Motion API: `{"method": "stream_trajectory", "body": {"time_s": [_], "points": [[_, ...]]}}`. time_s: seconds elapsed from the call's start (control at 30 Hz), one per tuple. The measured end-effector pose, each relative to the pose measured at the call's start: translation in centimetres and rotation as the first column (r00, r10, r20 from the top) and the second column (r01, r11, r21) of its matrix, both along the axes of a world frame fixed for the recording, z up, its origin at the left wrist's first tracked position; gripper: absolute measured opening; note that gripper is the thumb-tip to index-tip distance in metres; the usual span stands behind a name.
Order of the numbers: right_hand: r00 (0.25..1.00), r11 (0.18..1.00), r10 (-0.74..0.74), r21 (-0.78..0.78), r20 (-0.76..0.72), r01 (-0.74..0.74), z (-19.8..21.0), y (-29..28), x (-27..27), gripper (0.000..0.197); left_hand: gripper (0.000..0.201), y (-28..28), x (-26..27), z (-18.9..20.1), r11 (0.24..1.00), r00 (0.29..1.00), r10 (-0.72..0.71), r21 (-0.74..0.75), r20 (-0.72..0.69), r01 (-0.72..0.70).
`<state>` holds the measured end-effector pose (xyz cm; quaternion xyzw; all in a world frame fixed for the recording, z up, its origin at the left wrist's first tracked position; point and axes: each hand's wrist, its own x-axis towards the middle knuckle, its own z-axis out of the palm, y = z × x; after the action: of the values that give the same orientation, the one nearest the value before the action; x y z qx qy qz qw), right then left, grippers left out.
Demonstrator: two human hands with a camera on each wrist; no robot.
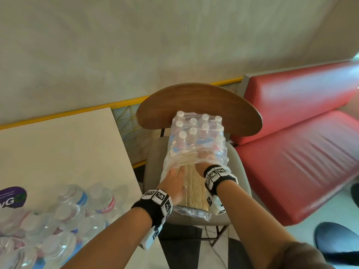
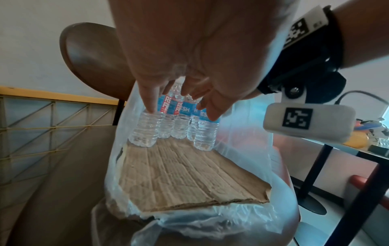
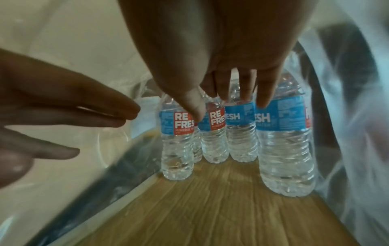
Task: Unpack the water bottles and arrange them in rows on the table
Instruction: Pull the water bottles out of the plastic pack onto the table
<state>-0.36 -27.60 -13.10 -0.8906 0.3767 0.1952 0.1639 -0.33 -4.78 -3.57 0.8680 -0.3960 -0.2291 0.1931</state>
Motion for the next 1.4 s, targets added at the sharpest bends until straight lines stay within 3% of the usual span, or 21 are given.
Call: {"method": "stream_trajectory", "body": {"time_s": [0.07, 0.13, 0.2, 0.27, 0.33, 0.4, 0.47, 0.53, 0.57, 0.63, 0.7, 0.8, 0.87, 0.97, 1.03, 1.17, 1.3, 1.4], "points": [[0.999, 1.0, -0.028, -0.001, -0.037, 0.028, 3.0, 1.2, -0.4, 0.057, 0.07, 0.0, -0.1, 0.0, 0.999, 1.0, 0.008, -0.036, -0.024, -0.009], [0.994, 0.994, -0.093, -0.052, 0.055, 0.096, 11.8, 6.5, -2.7, 0.073, 0.071, 0.1, -0.1, 0.1, 0.996, 0.999, 0.019, -0.087, -0.036, -0.022], [0.997, 0.994, -0.071, -0.084, 0.038, 0.074, 14.0, 8.7, -4.2, 0.082, 0.071, 0.3, 0.0, 0.1, 0.992, 0.999, 0.041, -0.117, -0.017, -0.042], [0.999, 0.995, -0.033, -0.097, 0.002, 0.033, 14.6, 9.3, -4.8, 0.075, 0.071, 0.5, 0.4, 0.2, 0.989, 0.998, 0.05, -0.136, -0.027, -0.054], [0.983, 0.98, -0.185, -0.074, 0.02, 0.186, 15.5, 8.8, -4.2, 0.065, 0.07, 0.6, 0.6, 0.4, 0.986, 0.999, 0.03, -0.162, -0.036, -0.036], [0.899, 0.913, -0.407, 0.092, 0.164, 0.397, 15.9, 7.9, -3.1, 0.058, 0.07, 0.5, 0.6, 0.6, 0.986, 1.0, 0.015, -0.164, -0.023, -0.019], [0.79, 0.86, -0.504, 0.285, 0.349, 0.422, 15.3, 7.5, -2.1, 0.057, 0.071, 0.2, 0.6, 0.8, 0.987, 0.999, 0.025, -0.159, -0.025, -0.029], [0.777, 0.885, -0.46, 0.284, 0.429, 0.368, 14.8, 8.3, -1.9, 0.065, 0.07, 0.0, 0.7, 0.8, 0.987, 0.998, 0.039, -0.153, -0.039, -0.044], [0.829, 0.921, -0.39, 0.187, 0.401, 0.342, 15.0, 9.0, -2.3, 0.07, 0.07, 0.1, 0.8, 0.8, 0.988, 0.998, 0.038, -0.15, -0.045, -0.045], [0.954, 0.976, -0.218, 0.043, 0.207, 0.214, 14.2, 10.5, -3.0, 0.067, 0.069, 0.3, 0.9, 0.4, 0.991, 0.998, 0.044, -0.122, -0.043, -0.049], [0.988, 0.988, -0.09, 0.139, 0.123, 0.073, 13.9, 12.6, -3.7, 0.05, 0.065, 0.5, 1.4, 0.0, 0.994, 0.997, 0.049, -0.097, -0.058, -0.054], [0.948, 0.977, -0.131, 0.202, 0.291, 0.073, 14.0, 14.5, -4.1, 0.038, 0.067, 0.5, 1.9, -0.8, 0.991, 0.993, 0.042, -0.125, -0.112, -0.056], [0.827, 0.93, -0.297, 0.34, 0.478, 0.138, 14.5, 15.4, -4.2, 0.029, 0.061, 0.6, 2.0, -0.9, 0.963, 0.984, 0.075, -0.245, -0.159, -0.113], [0.792, 0.877, -0.316, 0.48, 0.522, 0.034, 15.5, 16.0, -3.7, 0.014, 0.046, 1.5, 2.2, -0.6, 0.864, 0.961, 0.147, -0.441, -0.235, -0.241], [0.826, 0.841, -0.317, 0.54, 0.467, 0.018, 15.8, 15.6, -3.0, 0.024, 0.048, 1.9, 2.5, -0.5, 0.826, 0.938, 0.218, -0.462, -0.268, -0.324], [0.977, 0.941, -0.077, 0.338, 0.2, 0.006, 14.5, 13.9, -2.1, 0.038, 0.043, 1.2, 2.9, -0.6, 0.856, 0.91, 0.332, -0.326, -0.248, -0.401], [0.995, 0.953, 0.065, 0.291, 0.078, -0.085, 13.7, 14.0, -1.1, 0.036, 0.042, 1.2, 2.7, -0.9, 0.841, 0.911, 0.329, -0.363, -0.248, -0.402], [0.995, 0.936, 0.032, 0.345, 0.098, -0.064, 13.3, 13.8, -0.7, 0.04, 0.052, 1.8, 2.5, -1.6, 0.828, 0.884, 0.348, -0.341, -0.312, -0.446]]}}
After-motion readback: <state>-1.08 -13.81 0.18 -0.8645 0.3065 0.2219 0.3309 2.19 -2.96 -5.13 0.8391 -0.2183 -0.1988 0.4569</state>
